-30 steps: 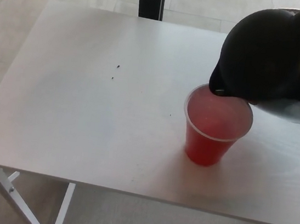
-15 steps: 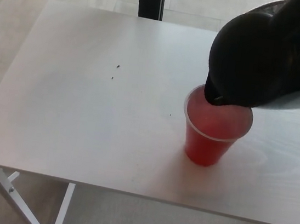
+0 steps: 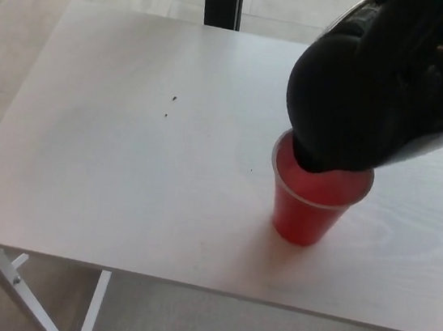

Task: The robot uses its right hand to lift up a kettle kept on the middle of the desk by its handle and tilt it into a glass kept next to it to pour out water

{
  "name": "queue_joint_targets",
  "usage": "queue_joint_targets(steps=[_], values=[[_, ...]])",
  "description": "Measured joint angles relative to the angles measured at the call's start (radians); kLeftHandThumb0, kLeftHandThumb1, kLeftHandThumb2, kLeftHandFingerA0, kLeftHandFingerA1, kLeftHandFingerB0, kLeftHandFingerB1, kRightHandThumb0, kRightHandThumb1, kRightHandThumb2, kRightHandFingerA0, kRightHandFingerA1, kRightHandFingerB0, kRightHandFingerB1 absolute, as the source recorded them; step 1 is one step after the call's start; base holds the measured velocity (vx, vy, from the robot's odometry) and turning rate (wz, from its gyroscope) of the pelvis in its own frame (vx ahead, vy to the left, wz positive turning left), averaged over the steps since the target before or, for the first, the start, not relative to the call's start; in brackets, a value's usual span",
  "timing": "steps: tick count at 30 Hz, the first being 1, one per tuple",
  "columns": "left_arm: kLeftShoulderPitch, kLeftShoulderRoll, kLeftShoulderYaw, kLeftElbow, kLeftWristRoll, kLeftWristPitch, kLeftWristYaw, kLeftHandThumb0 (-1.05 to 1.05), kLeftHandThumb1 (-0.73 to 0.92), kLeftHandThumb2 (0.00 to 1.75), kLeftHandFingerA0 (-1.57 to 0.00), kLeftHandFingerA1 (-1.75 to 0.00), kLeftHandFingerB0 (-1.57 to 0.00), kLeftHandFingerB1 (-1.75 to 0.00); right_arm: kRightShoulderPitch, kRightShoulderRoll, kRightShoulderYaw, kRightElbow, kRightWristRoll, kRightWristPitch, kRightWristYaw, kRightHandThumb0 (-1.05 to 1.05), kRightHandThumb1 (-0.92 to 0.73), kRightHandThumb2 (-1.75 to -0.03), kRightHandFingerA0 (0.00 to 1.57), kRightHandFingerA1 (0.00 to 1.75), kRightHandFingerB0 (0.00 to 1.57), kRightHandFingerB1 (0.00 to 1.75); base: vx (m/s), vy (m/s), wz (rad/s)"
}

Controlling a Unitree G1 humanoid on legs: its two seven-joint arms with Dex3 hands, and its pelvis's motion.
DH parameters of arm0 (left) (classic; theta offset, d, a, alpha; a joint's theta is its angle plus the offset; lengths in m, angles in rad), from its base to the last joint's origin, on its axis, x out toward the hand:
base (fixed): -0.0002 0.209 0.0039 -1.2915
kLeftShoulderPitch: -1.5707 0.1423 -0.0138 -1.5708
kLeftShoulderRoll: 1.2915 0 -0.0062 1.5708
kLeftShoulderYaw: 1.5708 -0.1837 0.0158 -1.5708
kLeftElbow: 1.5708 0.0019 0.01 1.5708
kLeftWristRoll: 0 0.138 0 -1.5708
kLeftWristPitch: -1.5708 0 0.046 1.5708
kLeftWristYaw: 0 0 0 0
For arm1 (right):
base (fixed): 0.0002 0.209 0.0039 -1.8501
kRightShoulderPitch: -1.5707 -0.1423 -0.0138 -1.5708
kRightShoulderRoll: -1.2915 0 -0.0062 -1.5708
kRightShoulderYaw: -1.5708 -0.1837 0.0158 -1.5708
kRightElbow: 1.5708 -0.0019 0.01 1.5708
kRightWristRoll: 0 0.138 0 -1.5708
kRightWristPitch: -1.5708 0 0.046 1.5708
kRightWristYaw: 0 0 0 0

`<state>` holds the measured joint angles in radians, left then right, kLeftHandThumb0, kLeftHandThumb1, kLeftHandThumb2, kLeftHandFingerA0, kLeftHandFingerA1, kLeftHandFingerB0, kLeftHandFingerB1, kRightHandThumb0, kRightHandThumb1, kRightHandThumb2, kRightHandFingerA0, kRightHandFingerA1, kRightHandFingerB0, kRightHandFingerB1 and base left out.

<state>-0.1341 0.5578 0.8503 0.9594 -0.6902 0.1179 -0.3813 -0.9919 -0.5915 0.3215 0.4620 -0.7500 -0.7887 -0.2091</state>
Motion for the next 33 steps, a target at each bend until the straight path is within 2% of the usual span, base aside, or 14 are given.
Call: queue_joint_targets(steps=[2, 4, 5, 7, 8, 10, 15, 21, 22, 24, 25, 27, 28, 33], values=[[-0.001, 0.003, 0.0, -0.002, 0.0, 0.0, 0.0, -1.05, 0.6, 0.77, -1.19, -0.83, -1.06, -0.9, -0.004, 0.003, 0.012, -0.023, -0.013, -0.023, -0.009, -0.24, -0.39, -1.08, 1.02, 1.01, 0.96, 0.97, 0.0, 0.0, 0.0], [-0.001, 0.005, 0.0, -0.005, 0.0, 0.0, 0.0, -1.05, 0.61, 0.78, -1.17, -0.86, -1.08, -0.88, -0.006, 0.008, 0.022, -0.047, -0.021, -0.045, -0.016, -0.21, -0.29, -1.24, 1.06, 1.22, 0.94, 1.22, 0.0, 0.0, 0.0], [-0.001, 0.005, 0.0, -0.005, 0.0, 0.0, 0.0, -1.05, 0.61, 0.79, -1.17, -0.86, -1.06, -0.9, -0.006, 0.011, 0.025, -0.052, -0.025, -0.052, -0.021, -0.26, -0.4, -1.24, 1.1, 1.68, 0.85, 1.51, 0.0, 0.0, 0.0], [-0.001, 0.005, 0.0, -0.006, 0.0, 0.0, 0.0, -1.05, 0.61, 0.77, -1.14, -0.87, -1.04, -0.9, -0.009, 0.016, 0.033, -0.059, -0.039, -0.074, -0.037, -0.27, -0.37, -1.14, 1.26, 1.38, 1.09, 1.3, 0.0, 0.0, 0.0], [-0.001, 0.006, 0.0, -0.004, 0.0, 0.0, 0.0, -1.05, 0.6, 0.77, -1.17, -0.86, -1.03, -0.92, -0.013, 0.022, 0.042, -0.06, -0.056, -0.094, -0.056, -0.27, -0.34, -1.25, 0.99, 1.66, 0.83, 1.61, 0.0, 0.0, 0.0], [-0.001, 0.007, 0.0, -0.007, 0.0, 0.0, 0.0, -1.05, 0.61, 0.79, -1.16, -0.88, -1.05, -0.93, -0.017, 0.031, 0.053, -0.061, -0.073, -0.119, -0.076, -0.28, -0.35, -1.28, 1.05, 1.34, 0.83, 1.51, 0.0, 0.0, 0.0], [-0.001, 0.014, -0.005, -0.012, 0.001, 0.0, 0.001, -1.05, 0.61, 0.78, -1.21, -0.83, -1.05, -0.93, -0.017, 0.046, 0.068, -0.076, -0.092, -0.168, -0.1, -0.26, -0.34, -1.24, 0.98, 1.67, 0.83, 1.6, 0.0, 0.0, 0.0], [0.001, 0.016, -0.007, -0.011, 0.001, 0.0, 0.004, -1.05, 0.6, 0.78, -1.21, -0.85, -1.04, -0.95, -0.014, 0.048, 0.07, -0.086, -0.11, -0.195, -0.117, -0.22, -0.28, -1.4, 1.03, 1.57, 0.86, 1.57, 0.0, 0.0, 0.0], [0.001, 0.016, -0.007, -0.011, 0.001, 0.0, 0.004, -1.05, 0.6, 0.78, -1.2, -0.86, -1.04, -0.95, -0.014, 0.048, 0.069, -0.082, -0.111, -0.197, -0.118, -0.21, -0.3, -1.36, 1.04, 1.34, 0.85, 1.54, 0.0, 0.0, 0.0], [0.002, 0.016, -0.007, -0.012, 0.001, 0.0, 0.005, -1.05, 0.61, 0.78, -1.17, -0.88, -1.05, -0.94, -0.014, 0.045, 0.064, -0.078, -0.113, -0.195, -0.118, -0.24, -0.34, -1.28, 1.02, 1.62, 0.88, 1.43, 0.0, 0.0, 0.0], [0.004, 0.016, -0.007, -0.013, 0.001, 0.0, 0.005, -1.05, 0.62, 0.78, -1.17, -0.88, -1.02, -0.96, -0.014, 0.038, 0.059, -0.08, -0.119, -0.189, -0.118, -0.24, -0.41, -1.17, 1.28, 1.36, 0.98, 1.14, 0.0, 0.0, 0.0], [0.007, 0.016, -0.007, -0.016, 0.001, 0.0, 0.007, -1.05, 0.62, 0.77, -1.18, -0.87, -1.03, -0.95, -0.014, 0.028, 0.053, -0.081, -0.127, -0.18, -0.117, -0.2, -0.36, -1.23, 1.05, 1.53, 0.96, 1.05, 0.0, 0.0, 0.0], [0.008, 0.016, -0.007, -0.016, 0.001, 0.0, 0.008, -1.05, 0.46, 1.08, -1.28, -0.75, -1.03, -0.94, -0.013, 0.024, 0.05, -0.08, -0.129, -0.175, -0.115, -0.24, -0.47, -0.92, 1.04, 1.46, 0.98, 0.9, 0.0, 0.0, 0.0], [0.018, 0.016, -0.007, -0.016, 0.001, 0.0, 0.01, -1.05, 0.62, 0.78, -1.22, -0.83, -1.04, -0.95, -0.013, -0.006, 0.024, -0.061, -0.161, -0.141, -0.131, -0.23, -0.49, -0.82, 0.93, 1.67, 0.81, 1.5, 0.0, 0.0, 0.0]])
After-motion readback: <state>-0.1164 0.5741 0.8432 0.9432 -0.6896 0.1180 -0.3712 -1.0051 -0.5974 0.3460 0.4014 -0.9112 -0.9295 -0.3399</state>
